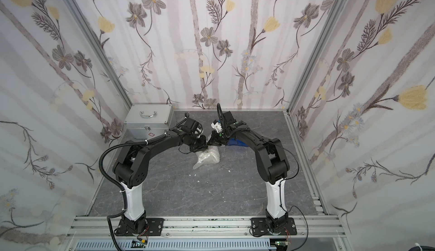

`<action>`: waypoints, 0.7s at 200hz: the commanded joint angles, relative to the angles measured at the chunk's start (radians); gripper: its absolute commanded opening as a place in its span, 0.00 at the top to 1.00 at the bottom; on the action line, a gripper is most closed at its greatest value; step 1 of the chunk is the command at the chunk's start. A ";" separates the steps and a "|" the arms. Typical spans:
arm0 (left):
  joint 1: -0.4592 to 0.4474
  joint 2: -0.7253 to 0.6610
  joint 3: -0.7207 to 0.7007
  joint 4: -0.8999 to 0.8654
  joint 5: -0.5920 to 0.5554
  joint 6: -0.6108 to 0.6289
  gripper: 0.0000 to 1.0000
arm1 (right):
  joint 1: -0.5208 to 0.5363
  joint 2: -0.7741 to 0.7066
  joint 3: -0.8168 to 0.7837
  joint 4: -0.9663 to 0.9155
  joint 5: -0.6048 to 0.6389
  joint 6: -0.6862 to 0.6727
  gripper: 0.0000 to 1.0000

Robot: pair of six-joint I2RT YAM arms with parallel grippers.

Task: Wrap mugs in bubble wrap
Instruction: Tear off the tape using the Tape Cutter, then stick the tape on the bubble wrap.

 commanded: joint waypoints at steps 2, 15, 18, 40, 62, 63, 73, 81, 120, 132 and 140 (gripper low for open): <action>-0.001 -0.010 -0.004 0.005 0.002 -0.012 0.90 | 0.008 0.024 0.037 -0.062 0.077 -0.036 1.00; -0.001 -0.015 -0.005 0.001 -0.003 -0.012 0.90 | 0.014 0.035 0.056 -0.092 0.126 -0.043 1.00; -0.001 -0.017 -0.005 0.000 -0.005 -0.010 0.90 | 0.016 0.038 0.061 -0.099 0.136 -0.045 1.00; -0.001 -0.032 -0.005 -0.008 -0.021 -0.007 0.90 | 0.024 0.061 0.096 -0.141 0.187 -0.054 1.00; -0.001 -0.041 -0.005 -0.014 -0.025 -0.005 0.90 | 0.036 0.080 0.127 -0.171 0.241 -0.057 1.00; -0.001 -0.041 -0.004 -0.014 -0.026 -0.005 0.90 | 0.036 0.081 0.129 -0.173 0.243 -0.057 1.00; -0.001 -0.046 -0.005 -0.017 -0.028 -0.004 0.90 | 0.040 0.090 0.140 -0.185 0.258 -0.058 1.00; -0.001 -0.049 -0.005 -0.020 -0.030 -0.004 0.90 | 0.042 0.092 0.147 -0.190 0.270 -0.057 1.00; 0.000 -0.083 -0.004 -0.044 -0.058 0.001 0.91 | 0.059 0.109 0.182 -0.222 0.313 -0.060 1.00; -0.001 -0.096 -0.003 -0.054 -0.066 0.004 0.92 | 0.062 0.111 0.187 -0.225 0.319 -0.059 1.00; -0.001 -0.104 -0.002 -0.057 -0.067 0.004 0.92 | 0.065 0.110 0.190 -0.228 0.324 -0.059 1.00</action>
